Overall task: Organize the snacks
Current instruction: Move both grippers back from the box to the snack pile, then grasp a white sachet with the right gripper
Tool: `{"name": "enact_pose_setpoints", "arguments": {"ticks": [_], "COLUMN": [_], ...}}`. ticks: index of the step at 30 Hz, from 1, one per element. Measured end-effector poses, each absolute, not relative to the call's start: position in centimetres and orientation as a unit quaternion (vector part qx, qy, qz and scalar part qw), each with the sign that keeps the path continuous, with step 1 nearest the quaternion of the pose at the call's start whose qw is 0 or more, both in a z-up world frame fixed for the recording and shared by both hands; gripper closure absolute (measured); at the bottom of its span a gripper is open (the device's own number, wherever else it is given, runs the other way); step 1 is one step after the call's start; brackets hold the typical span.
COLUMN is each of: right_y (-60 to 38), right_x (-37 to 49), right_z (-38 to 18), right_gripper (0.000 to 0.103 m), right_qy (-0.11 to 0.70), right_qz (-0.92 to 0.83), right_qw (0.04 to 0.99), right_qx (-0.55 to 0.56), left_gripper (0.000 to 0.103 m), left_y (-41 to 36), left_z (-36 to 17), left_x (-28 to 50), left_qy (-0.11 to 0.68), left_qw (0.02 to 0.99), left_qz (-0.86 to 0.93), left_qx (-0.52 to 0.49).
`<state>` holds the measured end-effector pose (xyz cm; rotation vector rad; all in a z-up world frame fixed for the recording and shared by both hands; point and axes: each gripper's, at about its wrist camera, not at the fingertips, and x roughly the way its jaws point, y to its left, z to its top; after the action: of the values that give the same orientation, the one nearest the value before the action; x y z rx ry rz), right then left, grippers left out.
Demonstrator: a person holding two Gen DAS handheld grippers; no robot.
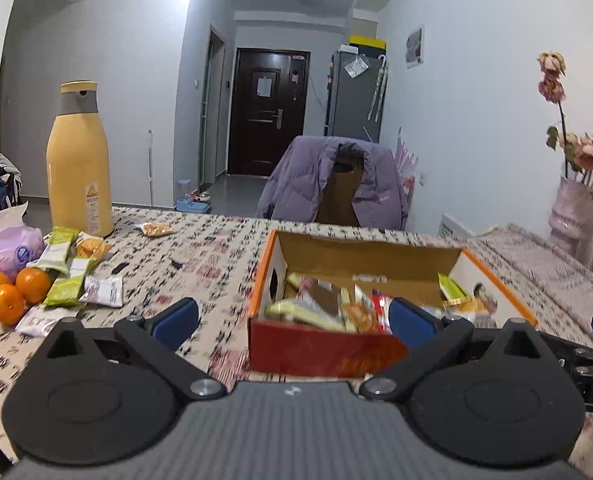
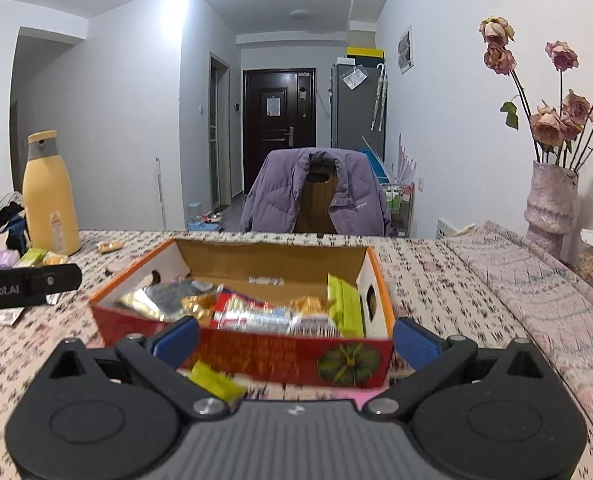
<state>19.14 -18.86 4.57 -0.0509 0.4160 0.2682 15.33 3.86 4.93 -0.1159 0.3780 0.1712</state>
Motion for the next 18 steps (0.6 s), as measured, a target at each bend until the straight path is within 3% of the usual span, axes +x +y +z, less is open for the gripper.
{"name": "enact_pose_setpoints", "arguments": {"ticks": [18], "right_y": [-18.1], "right_x": [10.5], "right_z": [0.0], "right_gripper": [0.0], "right_qy": [0.259], "right_qz": [0.161], "right_qw": [0.952], "right_qx": [-0.036], "left_gripper": [0.0], "left_y": [3.3], "left_z": [0.6], "left_x": [7.3], "left_qy": [0.24], "left_qw": [0.968], "left_qz": [0.058], "left_qx": [-0.041]}}
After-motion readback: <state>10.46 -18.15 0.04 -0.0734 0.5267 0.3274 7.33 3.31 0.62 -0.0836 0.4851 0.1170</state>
